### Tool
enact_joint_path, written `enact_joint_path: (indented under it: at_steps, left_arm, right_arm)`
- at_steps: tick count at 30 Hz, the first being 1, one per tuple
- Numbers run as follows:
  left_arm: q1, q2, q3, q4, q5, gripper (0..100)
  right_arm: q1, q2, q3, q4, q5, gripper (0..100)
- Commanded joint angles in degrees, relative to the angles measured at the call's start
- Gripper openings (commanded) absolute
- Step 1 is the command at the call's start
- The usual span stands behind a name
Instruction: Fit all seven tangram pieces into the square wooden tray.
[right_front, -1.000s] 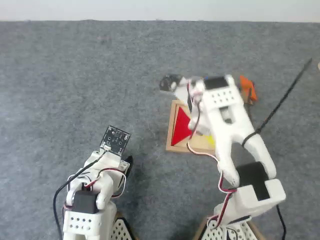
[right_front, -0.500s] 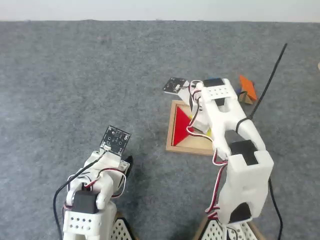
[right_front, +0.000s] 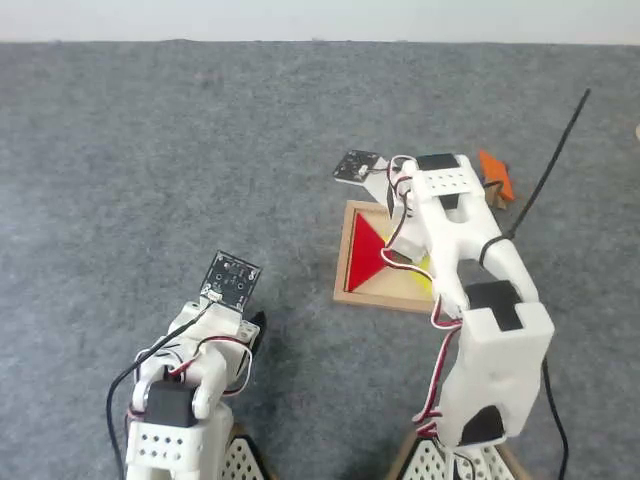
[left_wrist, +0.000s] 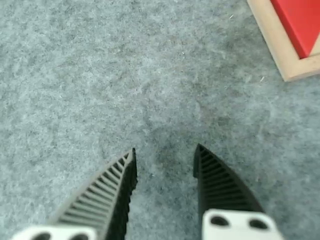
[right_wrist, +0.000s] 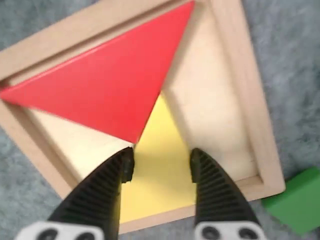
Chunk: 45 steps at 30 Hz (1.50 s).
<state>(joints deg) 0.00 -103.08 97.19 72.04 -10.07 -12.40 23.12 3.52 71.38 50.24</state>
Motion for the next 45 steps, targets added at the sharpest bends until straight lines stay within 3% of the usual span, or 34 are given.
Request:
enact_joint_path:
  at_steps: [1, 8, 13, 18, 23, 25, 32, 38, 45]
  left_arm:
    - [-0.09, -1.14, -0.75, 0.35, 0.44, 18]
    - [0.09, -1.14, -0.75, 0.35, 0.44, 18]
    - [0.09, -1.14, -0.75, 0.35, 0.44, 18]
    - [0.09, -1.14, -0.75, 0.35, 0.44, 18]
    - [0.09, -1.14, -0.75, 0.35, 0.44, 18]
    - [0.09, -1.14, -0.75, 0.35, 0.44, 18]
    - [0.09, -1.14, -0.75, 0.35, 0.44, 18]
    - [0.09, -1.14, -0.75, 0.35, 0.44, 18]
    - [0.09, -1.14, -0.75, 0.35, 0.44, 18]
  right_arm:
    - [2.15, -7.08, 0.26, 2.33, 0.53, 4.0]
    - [3.12, -19.38, 1.32, 9.19, 2.02, 4.0]
    - [2.86, -21.93, 7.91, 6.20, 1.76, 5.8]
    - [0.66, -18.51, 16.53, -2.07, 1.85, 18.8]
    - [-0.84, -12.35, 14.95, -3.21, 3.34, 31.8]
    - [-1.10, -8.48, 14.24, -3.47, 4.04, 29.4]
    - [1.10, 3.56, 1.41, 3.21, 3.96, 2.4]
    - [4.62, 5.32, -5.10, 7.25, 3.43, 0.6]
    - [5.58, -5.93, -5.71, 11.03, 2.99, 0.7]
